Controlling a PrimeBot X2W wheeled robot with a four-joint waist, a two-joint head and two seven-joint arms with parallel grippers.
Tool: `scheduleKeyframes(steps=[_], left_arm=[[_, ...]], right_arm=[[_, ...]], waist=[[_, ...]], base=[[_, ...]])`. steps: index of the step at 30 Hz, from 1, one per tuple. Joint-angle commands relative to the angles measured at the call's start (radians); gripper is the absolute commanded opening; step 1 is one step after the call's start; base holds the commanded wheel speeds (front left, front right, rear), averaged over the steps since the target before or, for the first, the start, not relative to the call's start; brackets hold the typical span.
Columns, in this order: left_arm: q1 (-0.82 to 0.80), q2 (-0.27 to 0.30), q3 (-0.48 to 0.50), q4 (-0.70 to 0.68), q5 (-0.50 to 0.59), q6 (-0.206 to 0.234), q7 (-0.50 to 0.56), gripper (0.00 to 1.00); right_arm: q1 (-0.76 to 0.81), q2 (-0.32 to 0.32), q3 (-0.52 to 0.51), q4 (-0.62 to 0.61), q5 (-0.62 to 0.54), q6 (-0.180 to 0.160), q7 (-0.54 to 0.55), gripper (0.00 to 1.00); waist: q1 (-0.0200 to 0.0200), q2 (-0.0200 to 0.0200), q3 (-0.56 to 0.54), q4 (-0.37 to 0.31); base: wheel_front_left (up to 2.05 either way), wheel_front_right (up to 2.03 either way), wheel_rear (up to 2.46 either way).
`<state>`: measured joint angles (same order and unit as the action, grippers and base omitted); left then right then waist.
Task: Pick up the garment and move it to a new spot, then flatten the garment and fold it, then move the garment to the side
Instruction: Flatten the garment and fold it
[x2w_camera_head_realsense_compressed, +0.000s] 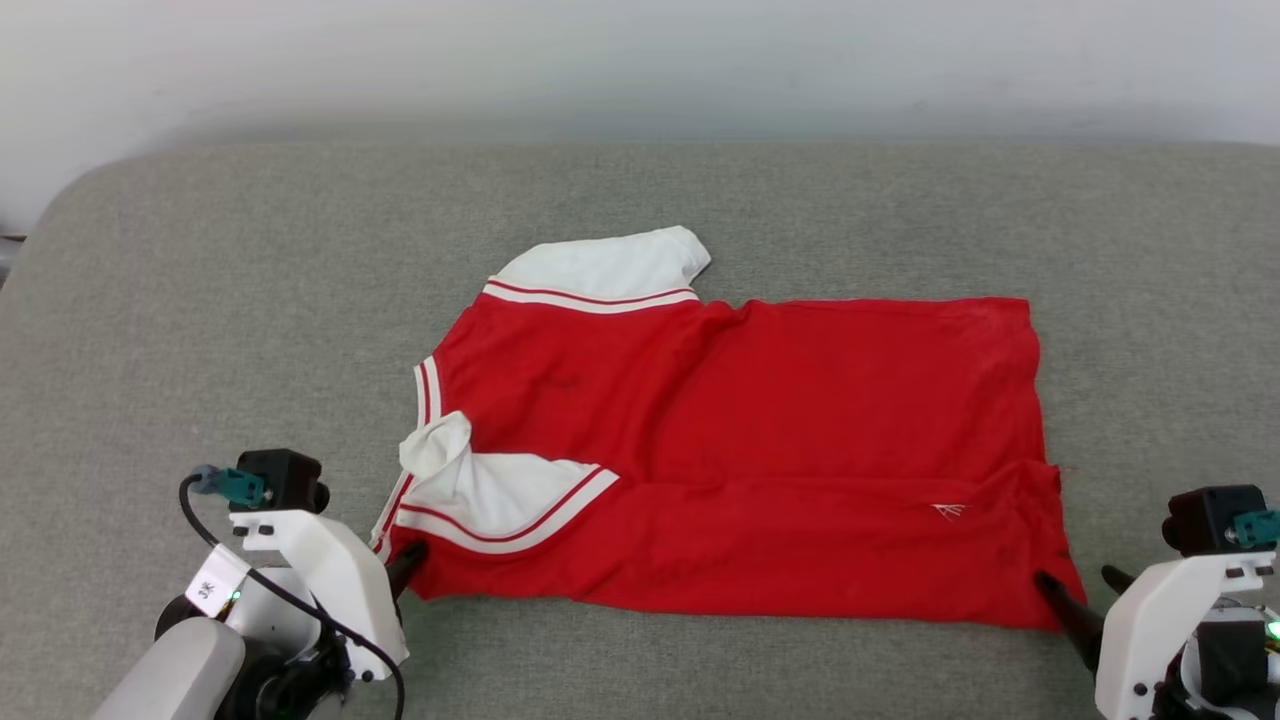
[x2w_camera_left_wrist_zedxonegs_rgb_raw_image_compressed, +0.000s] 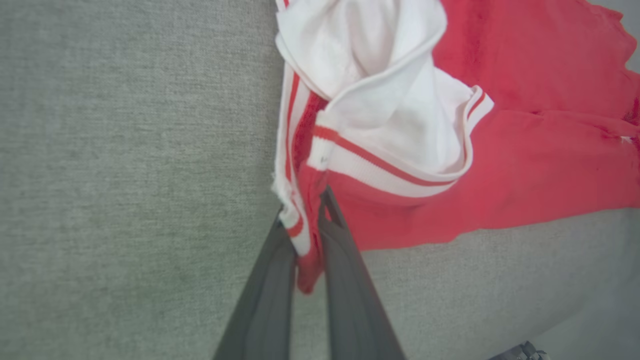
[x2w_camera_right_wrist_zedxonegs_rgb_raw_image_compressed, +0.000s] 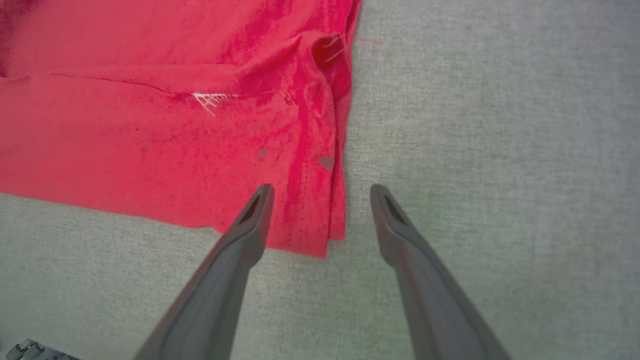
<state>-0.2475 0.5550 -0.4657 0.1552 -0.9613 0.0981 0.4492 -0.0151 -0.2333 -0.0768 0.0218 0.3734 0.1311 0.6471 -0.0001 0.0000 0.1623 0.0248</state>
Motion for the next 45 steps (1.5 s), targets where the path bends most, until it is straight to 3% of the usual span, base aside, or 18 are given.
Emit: scheduleKeyframes(steps=[1, 9, 10, 11, 12, 25, 34, 39, 41, 42, 43, 45], left_arm=[[-0.006, 0.0, -0.001, -0.018, 0.009, 0.004, -0.006, 0.0], [-0.041, -0.021, -0.029, -0.062, 0.041, 0.002, -0.017, 0.0], [-0.04, -0.023, -0.031, -0.06, 0.042, 0.002, -0.021, 0.0], [-0.038, -0.026, -0.031, -0.057, 0.042, 0.001, -0.025, 0.0], [-0.034, -0.028, -0.03, -0.055, 0.04, 0.001, -0.032, 0.0], [0.086, 0.011, -0.014, -0.072, 0.07, 0.044, -0.11, 0.0], [0.275, 0.062, 0.005, -0.167, 0.037, 0.125, -0.099, 0.0], [0.332, 0.052, -0.001, -0.17, 0.017, 0.135, -0.1, 0.0], [0.337, 0.034, -0.008, -0.154, 0.012, 0.126, -0.115, 0.0], [0.33, 0.023, -0.009, -0.14, 0.015, 0.126, -0.127, 0.0], [0.321, 0.012, -0.013, -0.123, 0.021, 0.122, -0.137, 0.0], [0.3, -0.015, -0.02, -0.089, 0.022, 0.115, -0.152, 0.48]], right_arm=[[-0.018, -0.013, 0.003, 0.006, -0.01, -0.001, 0.013, 1.0], [-0.06, -0.024, 0.066, 0.164, 0.018, 0.0, 0.084, 1.0], [-0.055, -0.013, 0.078, 0.183, 0.031, 0.0, 0.096, 0.6], [-0.054, -0.009, 0.087, 0.197, 0.04, 0.001, 0.104, 0.36], [-0.055, -0.008, 0.092, 0.206, 0.044, 0.001, 0.106, 0.0], [-0.022, -0.057, 0.082, 0.096, 0.018, -0.001, 0.046, 0.0], [0.122, -0.038, 0.068, 0.016, 0.021, -0.001, 0.086, 0.0], [0.177, -0.011, 0.047, 0.014, 0.016, -0.001, 0.084, 0.0], [0.198, 0.009, 0.036, 0.03, 0.014, -0.001, 0.078, 0.34], [0.206, 0.018, 0.033, 0.04, 0.015, -0.001, 0.07, 0.97], [0.207, 0.024, 0.032, 0.046, 0.012, -0.001, 0.058, 1.0], [0.205, 0.038, 0.031, 0.055, 0.014, -0.001, 0.021, 1.0]], waist=[[0.0001, 0.0, 0.012, 0.015], [0.0001, 0.0, 0.06, 0.057], [0.0001, 0.0, 0.061, 0.059], [0.0001, 0.0, 0.062, 0.06], [0.0001, 0.0, 0.06, 0.061], [0.0001, 0.0, -0.094, 0.029], [0.0001, 0.0, -0.183, 0.025], [0.0001, 0.0, -0.187, 0.029], [0.0001, 0.0, -0.185, 0.032], [0.0001, 0.0, -0.184, 0.034], [0.0001, 0.0, -0.182, 0.035], [0.0001, 0.0, -0.179, 0.037]], base=[[0.0, 0.0, 0.0], [0.0, 0.0, 0.0], [0.0, 0.0, 0.0], [0.0, 0.0, 0.0], [0.0, 0.0, 0.0], [0.0, 0.0, 0.0], [0.0, 0.0, 0.0], [0.0, 0.0, 0.0], [0.0, 0.0, 0.0], [0.0, 0.0, 0.0], [0.0, 0.0, 0.0], [0.0, 0.0, 0.0]])
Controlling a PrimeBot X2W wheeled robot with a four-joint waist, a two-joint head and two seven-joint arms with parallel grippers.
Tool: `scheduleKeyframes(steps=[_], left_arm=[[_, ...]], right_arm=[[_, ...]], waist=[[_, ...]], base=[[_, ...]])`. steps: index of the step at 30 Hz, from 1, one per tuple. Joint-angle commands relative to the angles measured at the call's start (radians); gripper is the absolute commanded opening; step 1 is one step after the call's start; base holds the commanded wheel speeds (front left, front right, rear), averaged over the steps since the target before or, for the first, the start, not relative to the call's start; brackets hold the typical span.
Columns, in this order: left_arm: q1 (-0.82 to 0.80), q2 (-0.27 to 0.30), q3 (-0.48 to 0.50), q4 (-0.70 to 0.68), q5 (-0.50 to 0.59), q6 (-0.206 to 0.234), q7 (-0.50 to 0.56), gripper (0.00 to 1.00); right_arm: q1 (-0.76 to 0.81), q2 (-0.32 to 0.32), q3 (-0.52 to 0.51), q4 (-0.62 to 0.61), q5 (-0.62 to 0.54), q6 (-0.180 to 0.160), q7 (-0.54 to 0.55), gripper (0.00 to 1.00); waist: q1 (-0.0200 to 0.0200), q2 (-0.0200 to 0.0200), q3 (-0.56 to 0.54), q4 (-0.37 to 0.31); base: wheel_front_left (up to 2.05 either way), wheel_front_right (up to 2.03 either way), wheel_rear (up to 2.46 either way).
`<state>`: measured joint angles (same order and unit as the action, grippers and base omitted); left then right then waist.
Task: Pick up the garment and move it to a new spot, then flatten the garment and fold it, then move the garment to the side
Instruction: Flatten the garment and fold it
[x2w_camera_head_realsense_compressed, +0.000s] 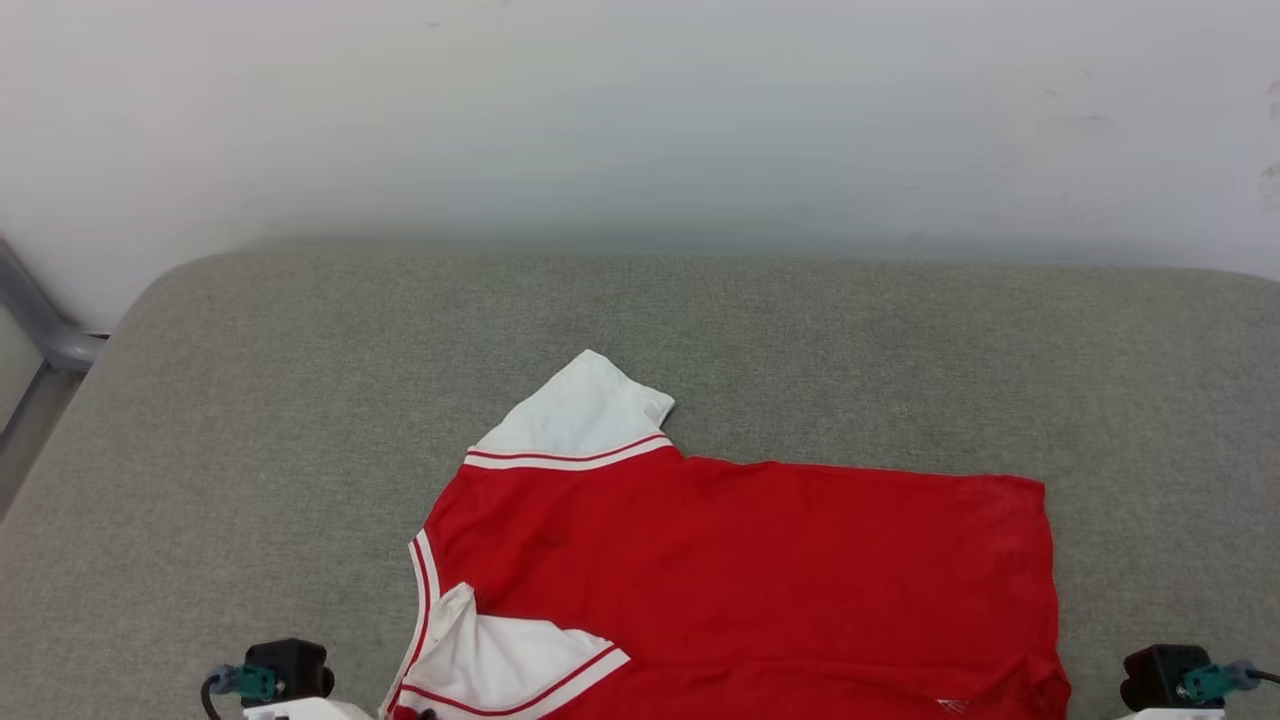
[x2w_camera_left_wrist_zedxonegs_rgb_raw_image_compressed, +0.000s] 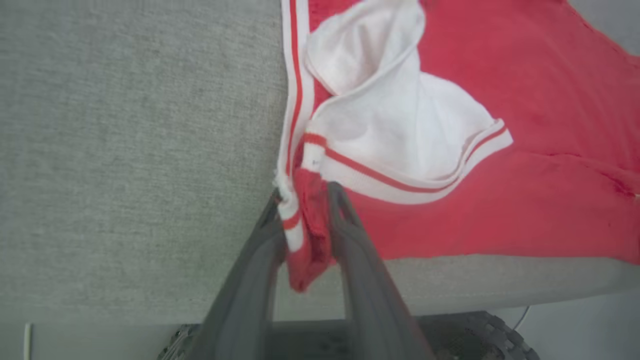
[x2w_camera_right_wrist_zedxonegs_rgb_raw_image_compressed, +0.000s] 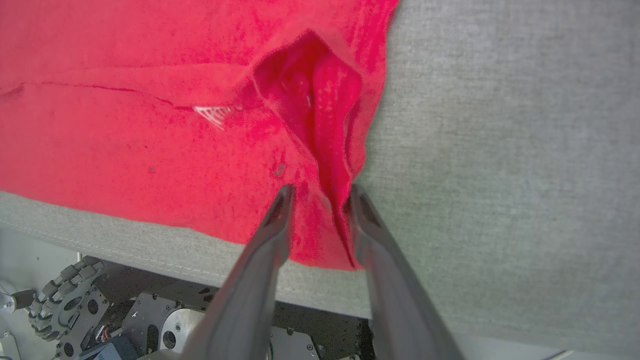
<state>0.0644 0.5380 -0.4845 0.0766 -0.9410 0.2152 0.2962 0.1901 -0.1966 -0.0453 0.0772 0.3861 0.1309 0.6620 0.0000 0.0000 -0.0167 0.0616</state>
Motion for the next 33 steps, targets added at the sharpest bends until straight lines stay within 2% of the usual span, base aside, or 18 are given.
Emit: scheduleKeyframes(steps=[1, 6, 9, 14, 17, 23, 24, 27, 28, 33], left_arm=[[-0.024, -0.011, 0.007, 0.008, 0.003, 0.001, -0.017, 1.0], [-0.081, -0.033, 0.017, 0.062, 0.045, -0.017, -0.104, 1.0], [-0.119, -0.039, 0.027, 0.063, 0.087, -0.024, -0.18, 1.0], [-0.183, -0.059, 0.04, 0.034, 0.17, 0.001, -0.307, 1.0], [-0.231, -0.068, 0.053, 0.033, 0.207, 0.004, -0.379, 1.0], [-0.371, -0.113, 0.054, 0.089, 0.245, -0.025, -0.46, 1.0], [-0.457, -0.132, 0.051, 0.144, 0.245, -0.055, -0.468, 1.0], [-0.549, -0.134, 0.043, 0.214, 0.238, -0.099, -0.442, 1.0], [-0.642, -0.124, 0.029, 0.291, 0.225, -0.155, -0.384, 1.0], [-0.795, -0.092, -0.004, 0.404, 0.185, -0.267, -0.219, 1.0]], right_arm=[[-0.001, 0.004, -0.001, 0.0, -0.006, 0.0, -0.021, 1.0], [-0.015, 0.036, -0.028, -0.009, -0.056, 0.0, -0.197, 1.0], [-0.036, 0.054, -0.063, -0.028, -0.097, -0.001, -0.339, 1.0], [-0.076, 0.1, -0.102, -0.053, -0.14, 0.0, -0.524, 1.0], [-0.104, 0.112, -0.108, -0.086, -0.164, 0.0, -0.593, 1.0], [-0.176, 0.125, -0.103, -0.165, -0.193, 0.0, -0.635, 1.0], [-0.216, 0.129, -0.093, -0.191, -0.197, 0.0, -0.635, 1.0], [-0.253, 0.13, -0.083, -0.213, -0.197, 0.0, -0.63, 1.0], [-0.284, 0.132, -0.071, -0.221, -0.194, 0.0, -0.624, 1.0], [-0.313, 0.137, -0.063, -0.207, -0.188, 0.0, -0.614, 1.0]], waist=[[0.0, 0.0, 0.001, 0.0], [0.0, 0.0, 0.0, 0.0], [0.0, 0.0, 0.003, -0.001], [0.0, 0.0, 0.011, -0.011], [0.0, 0.0, 0.036, -0.018], [0.0, 0.0, 0.14, -0.055], [0.0, 0.0, 0.196, -0.081], [0.0, 0.0, 0.256, -0.112], [0.0, 0.0, 0.303, -0.144], [0.0, 0.0, 0.356, -0.185]], base=[[0.0, 0.0, 0.0], [0.0, 0.0, 0.0], [0.0, 0.0, 0.0], [0.0, 0.0, 0.0], [0.0, 0.0, 0.0], [0.0, 0.0, 0.0], [0.0, 0.0, 0.0], [0.0, 0.0, 0.0], [0.0, 0.0, 0.0], [0.0, 0.0, 0.0]])
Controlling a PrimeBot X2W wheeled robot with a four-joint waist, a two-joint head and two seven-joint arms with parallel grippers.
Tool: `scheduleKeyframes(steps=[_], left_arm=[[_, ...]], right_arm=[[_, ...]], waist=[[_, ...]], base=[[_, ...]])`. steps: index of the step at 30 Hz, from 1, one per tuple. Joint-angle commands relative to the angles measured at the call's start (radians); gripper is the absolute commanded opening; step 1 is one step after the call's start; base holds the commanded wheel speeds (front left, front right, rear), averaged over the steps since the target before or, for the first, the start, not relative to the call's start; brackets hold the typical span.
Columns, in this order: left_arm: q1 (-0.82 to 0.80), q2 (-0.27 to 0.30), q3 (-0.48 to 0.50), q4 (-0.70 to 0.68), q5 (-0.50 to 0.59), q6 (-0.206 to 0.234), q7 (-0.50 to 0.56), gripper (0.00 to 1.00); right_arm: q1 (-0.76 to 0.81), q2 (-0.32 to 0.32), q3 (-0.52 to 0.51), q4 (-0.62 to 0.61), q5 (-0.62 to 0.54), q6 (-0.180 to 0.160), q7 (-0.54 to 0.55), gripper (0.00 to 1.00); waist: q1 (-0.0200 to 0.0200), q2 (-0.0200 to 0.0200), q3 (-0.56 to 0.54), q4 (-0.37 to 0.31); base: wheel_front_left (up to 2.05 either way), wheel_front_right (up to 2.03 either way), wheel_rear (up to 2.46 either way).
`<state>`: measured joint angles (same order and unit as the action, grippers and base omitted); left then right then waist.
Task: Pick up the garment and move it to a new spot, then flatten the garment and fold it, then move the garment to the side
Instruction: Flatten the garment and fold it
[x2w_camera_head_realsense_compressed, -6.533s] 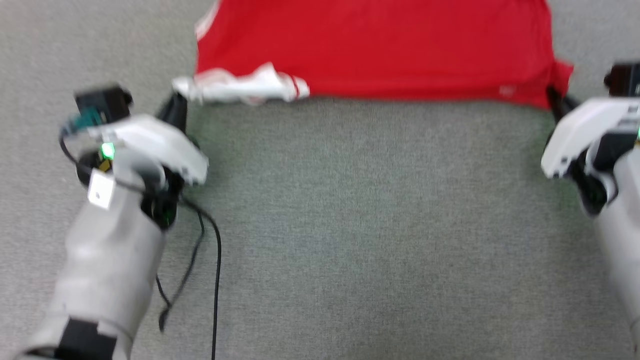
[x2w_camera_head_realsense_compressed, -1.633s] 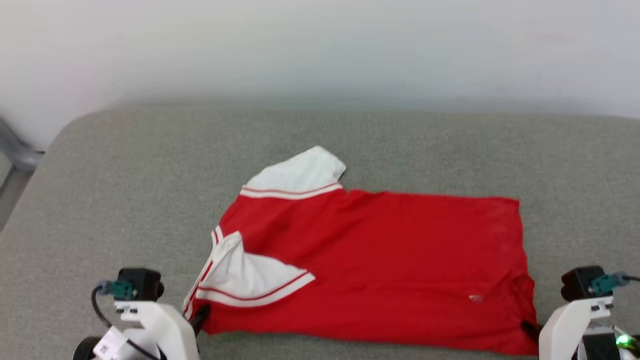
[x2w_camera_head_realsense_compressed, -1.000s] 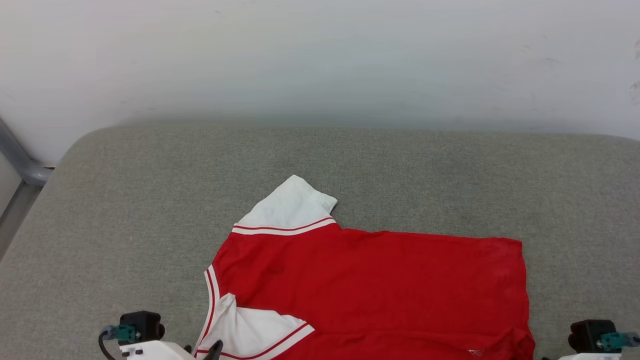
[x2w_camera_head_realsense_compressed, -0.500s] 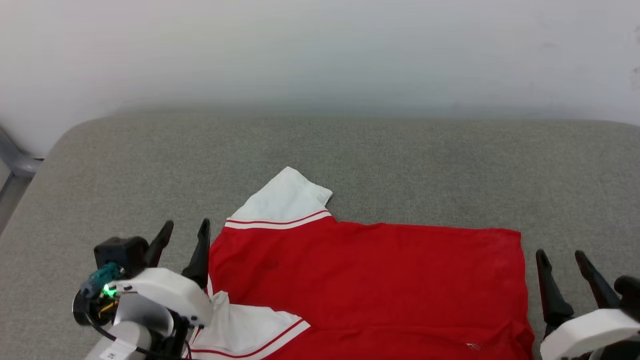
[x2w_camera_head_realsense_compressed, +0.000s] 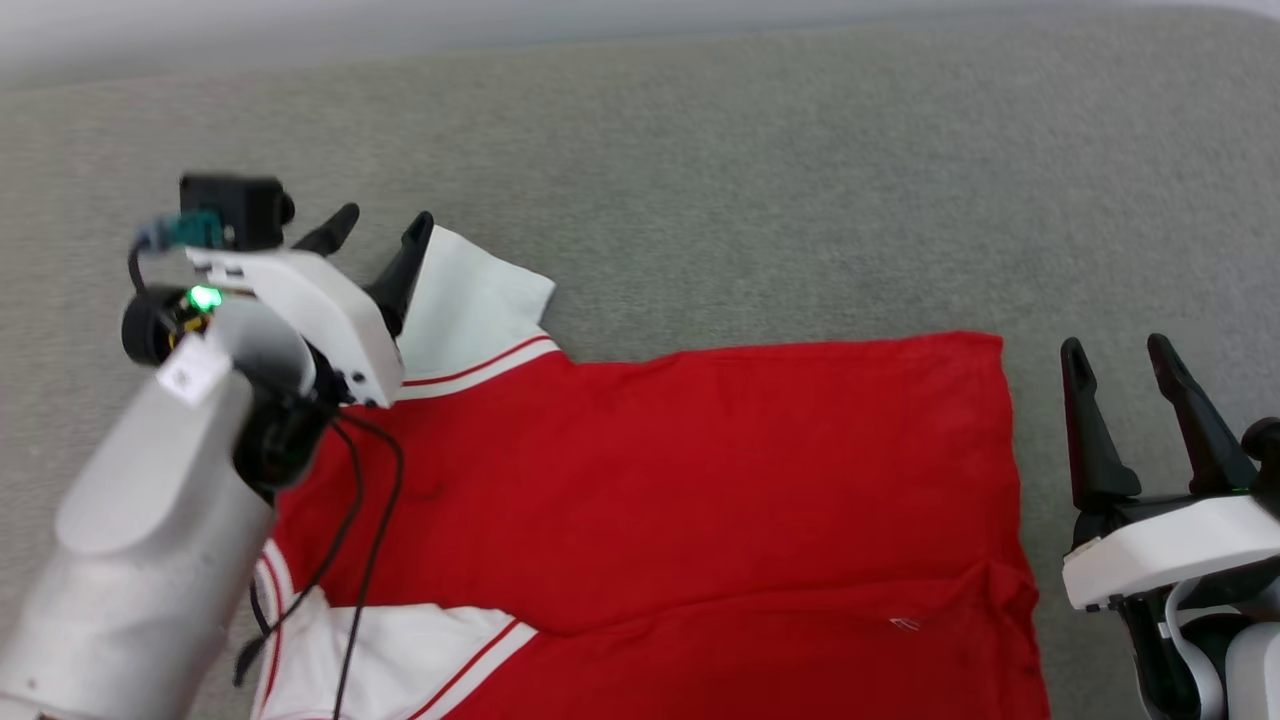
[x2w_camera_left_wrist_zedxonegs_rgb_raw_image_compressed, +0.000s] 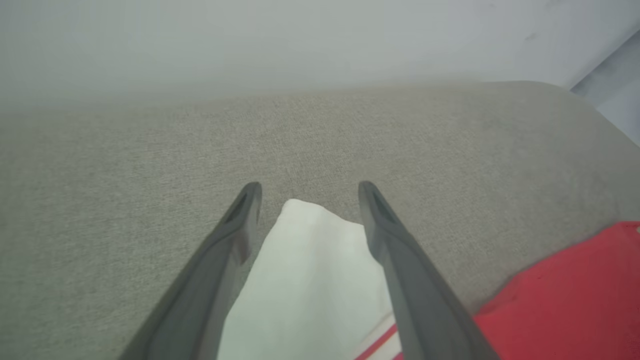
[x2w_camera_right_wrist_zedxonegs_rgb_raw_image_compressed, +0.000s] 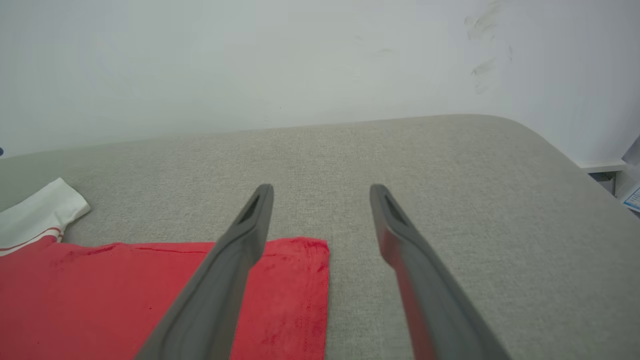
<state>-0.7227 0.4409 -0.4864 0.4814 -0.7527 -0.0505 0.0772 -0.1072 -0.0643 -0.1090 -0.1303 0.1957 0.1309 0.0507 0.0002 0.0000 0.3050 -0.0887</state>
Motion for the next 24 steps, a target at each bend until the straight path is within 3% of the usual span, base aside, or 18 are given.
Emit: scheduleKeyframes(steps=[1, 5, 10, 15, 16, 17, 18, 19, 20, 24], left_arm=[[-0.033, 0.012, -0.007, 0.02, -0.017, -0.016, 0.046, 1.0], [-0.123, 0.042, -0.04, 0.088, -0.066, -0.055, 0.243, 1.0], [-0.186, 0.077, -0.076, 0.159, -0.119, -0.069, 0.469, 1.0], [-0.181, 0.083, -0.115, 0.24, -0.144, -0.04, 0.656, 1.0], [-0.175, 0.077, -0.12, 0.252, -0.149, -0.031, 0.684, 0.96], [-0.168, 0.071, -0.126, 0.264, -0.156, -0.024, 0.708, 0.56], [-0.162, 0.063, -0.13, 0.268, -0.159, -0.02, 0.719, 0.44], [-0.16, 0.055, -0.131, 0.269, -0.161, -0.017, 0.718, 0.05], [-0.158, 0.047, -0.134, 0.271, -0.162, -0.017, 0.715, 0.0], [-0.158, 0.032, -0.128, 0.267, -0.161, -0.024, 0.675, 0.0]], right_arm=[[-0.018, 0.005, 0.003, 0.005, 0.004, 0.0, 0.0, 1.0], [-0.026, 0.009, 0.009, 0.024, 0.011, 0.0, -0.005, 1.0], [-0.043, 0.012, 0.023, 0.047, 0.027, 0.0, -0.018, 1.0], [-0.048, 0.014, 0.027, 0.066, 0.044, 0.0, -0.023, 1.0], [-0.049, 0.015, 0.029, 0.07, 0.046, 0.0, -0.02, 1.0], [-0.05, 0.015, 0.032, 0.075, 0.054, 0.0, -0.017, 1.0], [-0.053, 0.015, 0.036, 0.077, 0.06, 0.0, -0.013, 1.0], [-0.059, 0.015, 0.038, 0.079, 0.063, 0.0, -0.011, 1.0], [-0.064, 0.015, 0.044, 0.082, 0.074, 0.0, -0.007, 1.0], [-0.088, 0.008, 0.076, 0.104, 0.109, 0.0, 0.031, 1.0]], waist=[[-0.0002, 0.0, 0.042, -0.043], [-0.0002, 0.0, 0.064, -0.07], [-0.0002, 0.0, 0.09, -0.105], [-0.0002, 0.0, 0.112, -0.128], [-0.0002, 0.0, 0.116, -0.13], [-0.0002, 0.0, 0.118, -0.132], [-0.0002, 0.0, 0.121, -0.133], [-0.0002, 0.0, 0.124, -0.133], [-0.0002, 0.0, 0.127, -0.133], [-0.0002, 0.0, 0.127, -0.13]], base=[[0.0, 0.0, 0.0], [0.0, 0.0, 0.0], [0.0, 0.0, 0.0], [0.0, 0.0, 0.0], [0.0, 0.0, 0.0], [0.0, 0.0, 0.0], [0.0, 0.0, 0.0], [0.0, 0.0, 0.0], [0.0, 0.0, 0.0], [0.0, 0.0, 0.0]])
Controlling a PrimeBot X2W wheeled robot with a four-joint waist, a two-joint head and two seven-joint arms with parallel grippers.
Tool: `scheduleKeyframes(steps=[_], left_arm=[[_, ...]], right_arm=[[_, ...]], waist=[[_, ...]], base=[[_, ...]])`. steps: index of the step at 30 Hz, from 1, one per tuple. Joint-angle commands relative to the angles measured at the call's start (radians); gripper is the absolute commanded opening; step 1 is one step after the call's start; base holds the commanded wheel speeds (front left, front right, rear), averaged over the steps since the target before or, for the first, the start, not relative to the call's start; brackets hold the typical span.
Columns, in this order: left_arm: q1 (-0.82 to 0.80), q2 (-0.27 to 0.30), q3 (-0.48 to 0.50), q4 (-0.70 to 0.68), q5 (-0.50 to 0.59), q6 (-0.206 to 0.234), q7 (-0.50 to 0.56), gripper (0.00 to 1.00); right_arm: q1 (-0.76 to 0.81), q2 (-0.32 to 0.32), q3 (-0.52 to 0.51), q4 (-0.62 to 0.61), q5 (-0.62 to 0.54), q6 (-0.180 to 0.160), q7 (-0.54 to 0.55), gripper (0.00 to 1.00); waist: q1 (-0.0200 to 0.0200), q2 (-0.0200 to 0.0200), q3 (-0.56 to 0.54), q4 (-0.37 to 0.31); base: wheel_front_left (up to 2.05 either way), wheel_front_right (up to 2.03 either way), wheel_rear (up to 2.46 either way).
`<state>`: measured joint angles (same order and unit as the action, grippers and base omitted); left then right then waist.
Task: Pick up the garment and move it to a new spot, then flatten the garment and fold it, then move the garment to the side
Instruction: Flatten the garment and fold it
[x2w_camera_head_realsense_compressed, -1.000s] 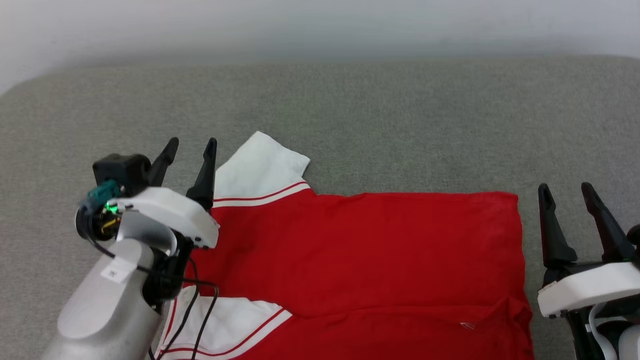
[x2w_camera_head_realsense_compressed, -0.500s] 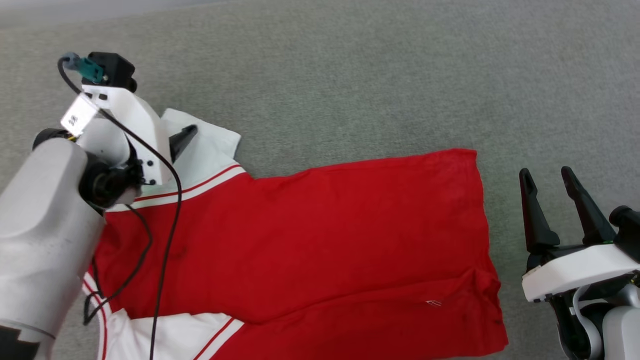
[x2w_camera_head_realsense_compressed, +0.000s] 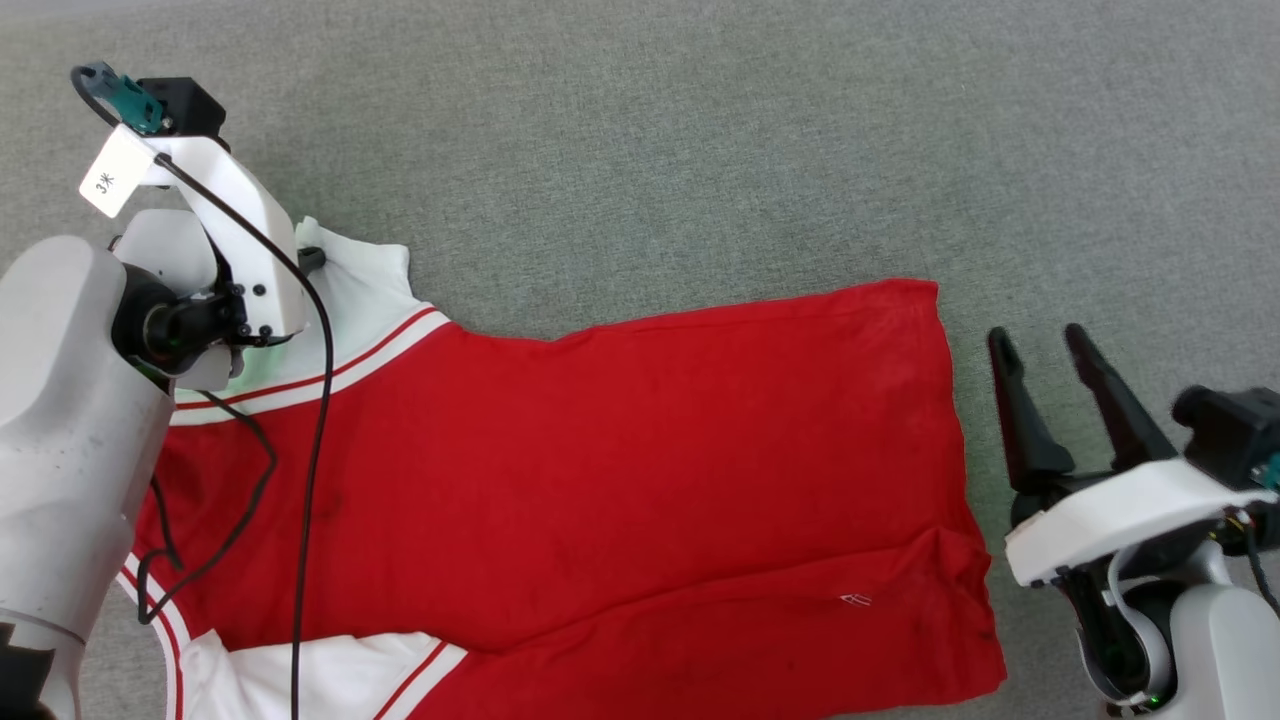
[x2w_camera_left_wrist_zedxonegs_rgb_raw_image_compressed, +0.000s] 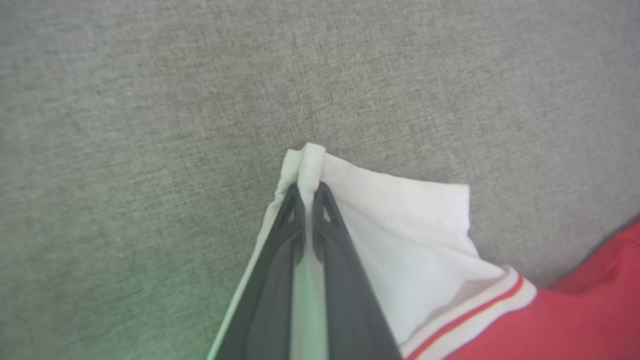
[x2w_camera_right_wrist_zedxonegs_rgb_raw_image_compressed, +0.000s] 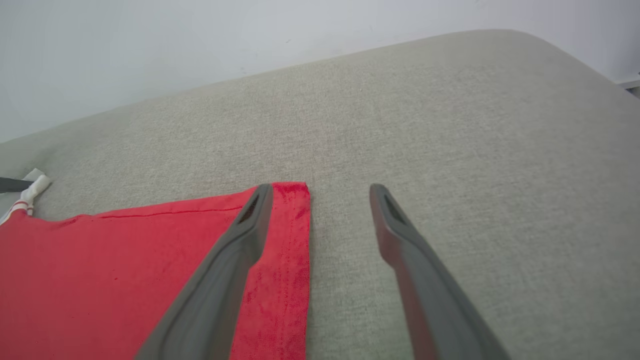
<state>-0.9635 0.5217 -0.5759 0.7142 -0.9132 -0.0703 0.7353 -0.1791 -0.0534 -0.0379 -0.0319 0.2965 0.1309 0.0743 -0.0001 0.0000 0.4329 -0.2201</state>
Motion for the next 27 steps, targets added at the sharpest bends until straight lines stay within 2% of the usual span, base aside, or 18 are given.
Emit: scheduleKeyframes(steps=[1, 5, 6, 7, 10, 17, 24, 25, 26, 27], left_arm=[[0.077, -0.048, -0.034, 0.031, 0.001, -0.007, 0.001, 0.0], [0.053, -0.043, -0.022, 0.012, 0.008, -0.008, -0.04, 0.0], [0.036, -0.04, -0.015, -0.005, 0.014, -0.009, -0.07, 0.0], [0.036, -0.04, -0.015, -0.005, 0.014, -0.009, -0.07, 0.0], [0.024, -0.054, 0.005, -0.031, 0.003, 0.002, -0.103, 0.0], [0.029, -0.067, 0.011, -0.129, 0.008, 0.002, -0.164, 0.0], [0.054, -0.07, 0.006, -0.229, 0.014, 0.009, -0.195, 0.0], [0.06, -0.069, 0.004, -0.239, 0.016, 0.01, -0.198, 0.0], [0.066, -0.069, 0.002, -0.248, 0.018, 0.01, -0.202, 0.0], [0.072, -0.068, 0.0, -0.256, 0.02, 0.011, -0.205, 0.0]], right_arm=[[-0.03, -0.011, 0.011, 0.017, 0.017, 0.0, 0.02, 1.0], [-0.072, -0.047, 0.034, 0.074, 0.051, 0.0, 0.105, 1.0], [-0.11, -0.079, 0.056, 0.123, 0.074, 0.0, 0.183, 1.0], [-0.11, -0.079, 0.056, 0.123, 0.074, 0.0, 0.183, 1.0], [-0.163, -0.124, 0.064, 0.189, 0.089, 0.0, 0.282, 1.0], [-0.277, -0.214, 0.117, 0.28, 0.114, 0.0, 0.437, 1.0], [-0.319, -0.283, 0.203, 0.366, 0.169, 0.0, 0.68, 1.0], [-0.317, -0.289, 0.21, 0.374, 0.177, 0.0, 0.711, 0.48], [-0.316, -0.291, 0.212, 0.378, 0.189, 0.0, 0.735, 0.22], [-0.316, -0.291, 0.214, 0.381, 0.194, 0.0, 0.754, 0.0]], waist=[[0.0001, 0.0, -0.004, 0.004], [0.0001, 0.0, -0.014, 0.019], [0.0001, 0.0, -0.022, 0.036], [0.0001, 0.0, -0.022, 0.036], [0.0001, 0.0, -0.034, 0.072], [0.0001, 0.0, -0.041, 0.15], [0.0001, 0.0, -0.039, 0.203], [0.0001, 0.0, -0.039, 0.208], [0.0001, 0.0, -0.04, 0.213], [0.0001, 0.0, -0.042, 0.218]], base=[[0.0, 0.0, 0.0], [0.0, 0.0, 0.0], [0.0, 0.0, 0.0], [0.0, 0.0, 0.0], [0.0, 0.0, 0.0], [0.0, 0.0, 0.0], [0.0, 0.0, 0.0], [0.0, 0.0, 0.0], [0.0, 0.0, 0.0], [0.0, 0.0, 0.0]])
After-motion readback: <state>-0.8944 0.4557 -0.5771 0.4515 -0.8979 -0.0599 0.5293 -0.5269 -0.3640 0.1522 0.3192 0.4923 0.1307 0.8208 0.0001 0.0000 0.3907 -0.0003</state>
